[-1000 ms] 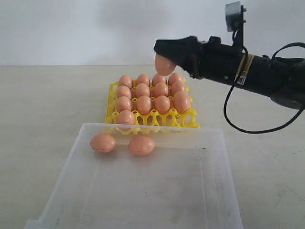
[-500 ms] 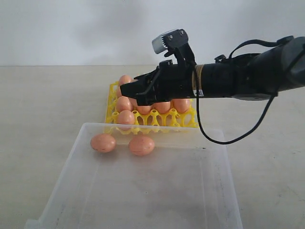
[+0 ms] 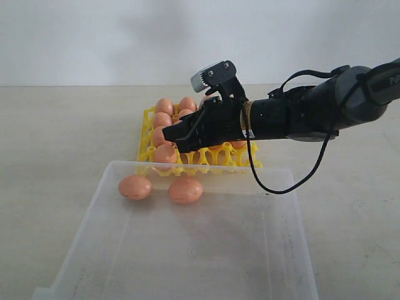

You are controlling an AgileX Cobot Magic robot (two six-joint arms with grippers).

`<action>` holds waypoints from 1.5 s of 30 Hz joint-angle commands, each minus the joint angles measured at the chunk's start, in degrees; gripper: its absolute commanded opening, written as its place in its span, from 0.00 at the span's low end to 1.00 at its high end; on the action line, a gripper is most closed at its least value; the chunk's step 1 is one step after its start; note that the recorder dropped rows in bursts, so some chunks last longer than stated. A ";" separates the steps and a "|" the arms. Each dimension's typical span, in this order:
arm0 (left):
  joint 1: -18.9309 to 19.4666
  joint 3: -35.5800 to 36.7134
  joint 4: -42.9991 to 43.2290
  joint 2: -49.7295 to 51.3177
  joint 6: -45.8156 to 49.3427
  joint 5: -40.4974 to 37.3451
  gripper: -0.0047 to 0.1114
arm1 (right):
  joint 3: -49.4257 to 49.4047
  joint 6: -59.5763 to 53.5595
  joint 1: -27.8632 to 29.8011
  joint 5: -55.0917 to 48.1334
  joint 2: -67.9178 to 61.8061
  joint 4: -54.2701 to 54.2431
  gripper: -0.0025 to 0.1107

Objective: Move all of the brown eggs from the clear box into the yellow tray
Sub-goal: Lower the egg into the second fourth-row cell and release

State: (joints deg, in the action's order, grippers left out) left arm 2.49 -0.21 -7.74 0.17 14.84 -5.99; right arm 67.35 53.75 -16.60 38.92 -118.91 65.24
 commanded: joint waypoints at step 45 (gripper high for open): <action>-0.37 0.21 -0.16 -0.17 0.16 0.08 0.08 | 0.21 15.88 -0.69 3.35 16.07 32.22 0.05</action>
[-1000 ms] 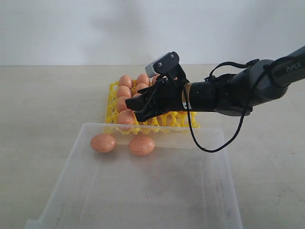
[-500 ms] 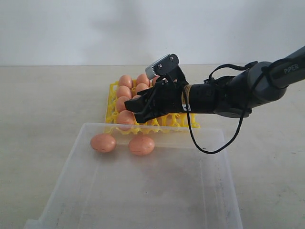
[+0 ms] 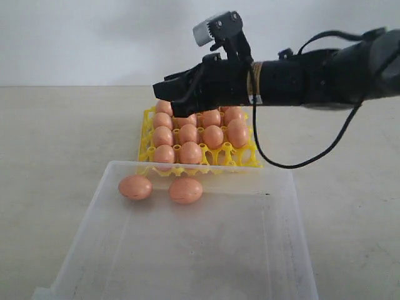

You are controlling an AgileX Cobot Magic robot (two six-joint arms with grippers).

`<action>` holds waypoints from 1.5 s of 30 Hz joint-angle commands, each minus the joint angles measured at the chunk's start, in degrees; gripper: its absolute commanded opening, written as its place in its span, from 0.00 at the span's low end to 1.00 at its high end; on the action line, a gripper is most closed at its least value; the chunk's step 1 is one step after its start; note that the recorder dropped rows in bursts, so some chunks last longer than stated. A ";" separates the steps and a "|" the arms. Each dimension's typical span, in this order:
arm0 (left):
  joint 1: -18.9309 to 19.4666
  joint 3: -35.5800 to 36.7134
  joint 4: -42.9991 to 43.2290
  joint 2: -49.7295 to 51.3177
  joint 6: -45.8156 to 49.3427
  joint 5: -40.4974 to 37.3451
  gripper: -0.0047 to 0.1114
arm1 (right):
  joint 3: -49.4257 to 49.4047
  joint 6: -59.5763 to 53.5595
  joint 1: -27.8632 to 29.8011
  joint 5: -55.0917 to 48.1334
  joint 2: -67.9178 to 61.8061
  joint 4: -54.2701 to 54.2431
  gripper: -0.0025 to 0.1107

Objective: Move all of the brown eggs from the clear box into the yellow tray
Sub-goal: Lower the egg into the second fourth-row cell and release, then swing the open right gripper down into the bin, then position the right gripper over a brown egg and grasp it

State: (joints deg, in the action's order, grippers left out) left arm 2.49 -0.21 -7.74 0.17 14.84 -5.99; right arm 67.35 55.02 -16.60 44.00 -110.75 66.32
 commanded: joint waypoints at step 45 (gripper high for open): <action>-0.37 0.21 -0.16 -0.17 0.16 0.05 0.08 | 3.61 -103.13 -24.49 -95.07 9.54 -62.99 0.39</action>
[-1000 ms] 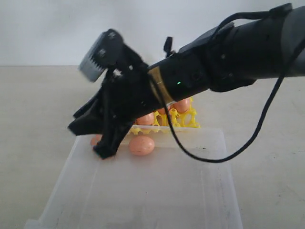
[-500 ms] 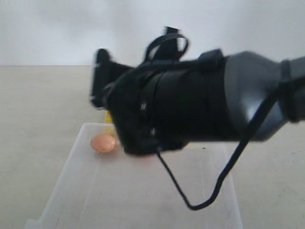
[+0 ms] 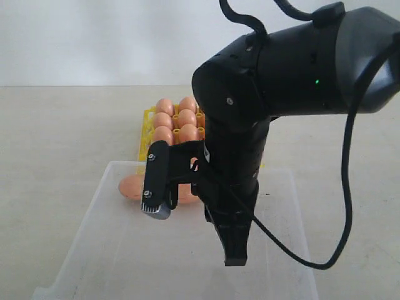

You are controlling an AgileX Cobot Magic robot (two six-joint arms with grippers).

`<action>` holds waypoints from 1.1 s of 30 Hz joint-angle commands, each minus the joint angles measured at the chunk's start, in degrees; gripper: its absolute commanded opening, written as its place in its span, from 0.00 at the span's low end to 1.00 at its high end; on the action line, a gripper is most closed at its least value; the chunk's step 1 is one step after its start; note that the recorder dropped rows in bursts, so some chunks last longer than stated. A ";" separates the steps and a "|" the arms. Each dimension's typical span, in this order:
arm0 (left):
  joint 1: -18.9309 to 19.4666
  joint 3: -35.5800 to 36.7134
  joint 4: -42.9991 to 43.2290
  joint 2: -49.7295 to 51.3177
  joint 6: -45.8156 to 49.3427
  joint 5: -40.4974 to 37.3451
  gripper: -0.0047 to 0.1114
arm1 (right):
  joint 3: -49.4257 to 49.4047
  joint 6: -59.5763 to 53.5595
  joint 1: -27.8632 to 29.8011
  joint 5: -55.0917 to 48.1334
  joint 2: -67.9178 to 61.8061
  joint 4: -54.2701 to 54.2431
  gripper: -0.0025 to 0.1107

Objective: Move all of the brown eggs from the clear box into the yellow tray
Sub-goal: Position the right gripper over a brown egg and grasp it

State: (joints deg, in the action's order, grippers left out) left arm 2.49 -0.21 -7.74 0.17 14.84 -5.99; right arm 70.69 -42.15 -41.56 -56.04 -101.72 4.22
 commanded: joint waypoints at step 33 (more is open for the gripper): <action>-0.37 0.21 -0.16 -0.17 0.16 0.05 0.08 | 0.27 -2.22 1.72 32.84 -14.38 9.48 0.46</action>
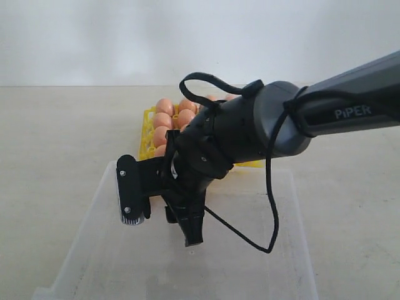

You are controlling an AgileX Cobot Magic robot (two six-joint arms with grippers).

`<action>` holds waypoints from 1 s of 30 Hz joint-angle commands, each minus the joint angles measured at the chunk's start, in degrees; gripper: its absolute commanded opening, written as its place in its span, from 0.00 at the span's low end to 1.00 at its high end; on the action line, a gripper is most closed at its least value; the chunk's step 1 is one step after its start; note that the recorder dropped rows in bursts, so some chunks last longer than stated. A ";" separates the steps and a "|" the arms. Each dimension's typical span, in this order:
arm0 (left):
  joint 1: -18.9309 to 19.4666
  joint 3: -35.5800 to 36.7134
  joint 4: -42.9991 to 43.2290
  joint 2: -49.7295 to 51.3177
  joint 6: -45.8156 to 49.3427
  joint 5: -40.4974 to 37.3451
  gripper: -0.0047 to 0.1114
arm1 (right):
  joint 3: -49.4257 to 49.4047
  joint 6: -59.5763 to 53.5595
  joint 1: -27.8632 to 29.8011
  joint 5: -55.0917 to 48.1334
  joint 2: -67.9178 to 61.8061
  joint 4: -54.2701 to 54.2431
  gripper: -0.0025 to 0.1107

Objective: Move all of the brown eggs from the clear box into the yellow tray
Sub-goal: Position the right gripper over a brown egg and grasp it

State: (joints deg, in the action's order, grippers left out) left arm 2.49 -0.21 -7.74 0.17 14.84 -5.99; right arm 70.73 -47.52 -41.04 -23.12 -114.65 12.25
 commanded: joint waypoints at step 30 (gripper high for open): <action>-0.37 0.21 -0.16 -0.17 0.16 0.16 0.08 | 0.22 35.35 1.08 -14.99 16.15 0.74 0.46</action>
State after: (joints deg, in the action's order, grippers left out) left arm 2.49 -0.21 -7.74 0.17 14.84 -5.99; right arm 70.82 -14.90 -39.91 -34.15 -99.86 11.92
